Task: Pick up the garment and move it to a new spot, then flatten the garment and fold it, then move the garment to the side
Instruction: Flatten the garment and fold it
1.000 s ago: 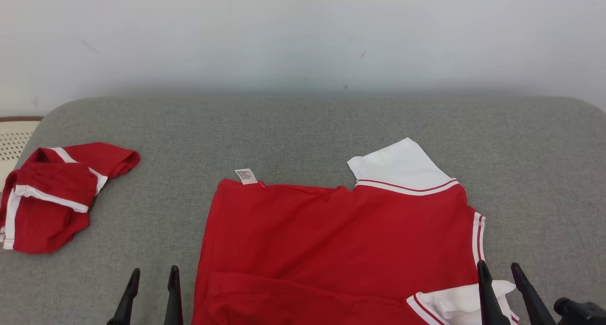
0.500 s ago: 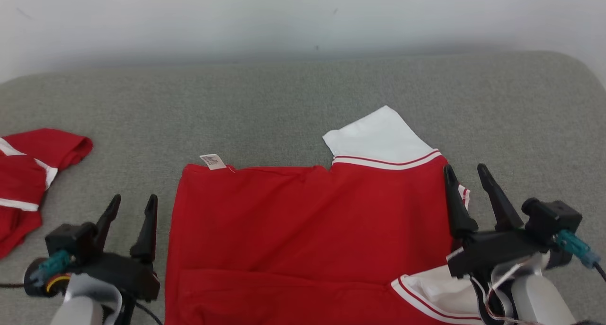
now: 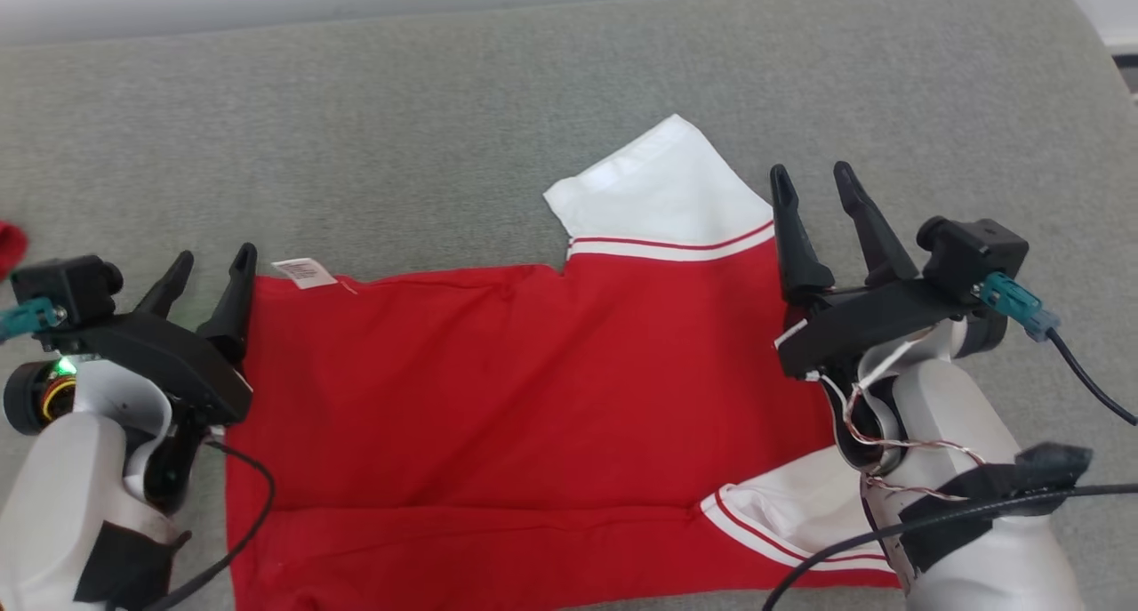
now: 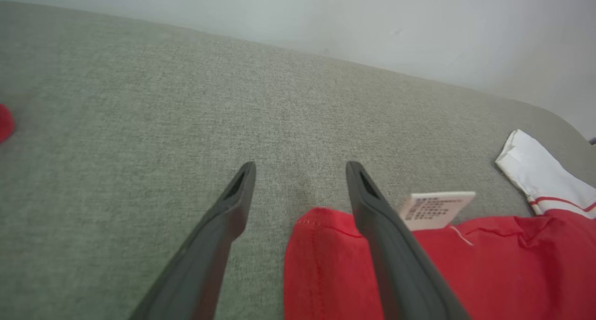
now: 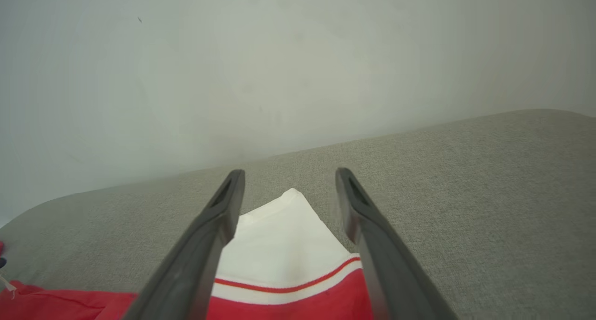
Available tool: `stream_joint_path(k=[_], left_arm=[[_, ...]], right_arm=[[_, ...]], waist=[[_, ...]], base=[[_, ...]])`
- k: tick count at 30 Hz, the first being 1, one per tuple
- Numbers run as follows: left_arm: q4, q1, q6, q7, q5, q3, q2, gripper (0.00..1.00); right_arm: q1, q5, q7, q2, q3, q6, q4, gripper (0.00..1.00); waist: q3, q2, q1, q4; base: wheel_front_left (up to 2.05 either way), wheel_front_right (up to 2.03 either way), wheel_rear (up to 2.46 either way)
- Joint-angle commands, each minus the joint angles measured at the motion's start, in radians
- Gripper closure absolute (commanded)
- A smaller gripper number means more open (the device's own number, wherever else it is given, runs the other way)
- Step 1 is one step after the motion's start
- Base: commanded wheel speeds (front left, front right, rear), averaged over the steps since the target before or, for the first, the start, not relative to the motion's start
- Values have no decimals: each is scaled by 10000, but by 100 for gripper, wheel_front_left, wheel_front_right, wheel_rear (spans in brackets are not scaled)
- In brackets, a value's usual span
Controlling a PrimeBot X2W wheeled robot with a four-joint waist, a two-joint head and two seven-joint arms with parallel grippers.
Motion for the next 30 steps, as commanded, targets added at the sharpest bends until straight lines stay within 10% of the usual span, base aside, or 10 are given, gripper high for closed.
stream_joint_path(k=[1, 22, 26, 30], left_arm=[[138, -138, -32, 212, -161, -42, 146, 0], [-185, 717, 283, 1356, -606, -353, -106, 0], [-211, 630, 330, 1145, -767, -245, -223, 100], [-306, 376, 377, 526, -541, -292, -230, 100]], right_arm=[[-249, 109, -177, 75, 121, -6, 319, 0], [-970, 609, -732, 150, 711, -6, 1909, 0], [-1094, 650, -734, 164, 835, -6, 2243, 0], [-1407, 647, -559, 109, 955, -6, 2725, 0]], waist=[[231, -2, -4, -310], [87, -2, -4, -129], [150, -2, -4, -98], [190, -2, -4, 56]], base=[[0, 0, 0], [0, 0, 0], [0, 0, 0], [0, 0, 0]])
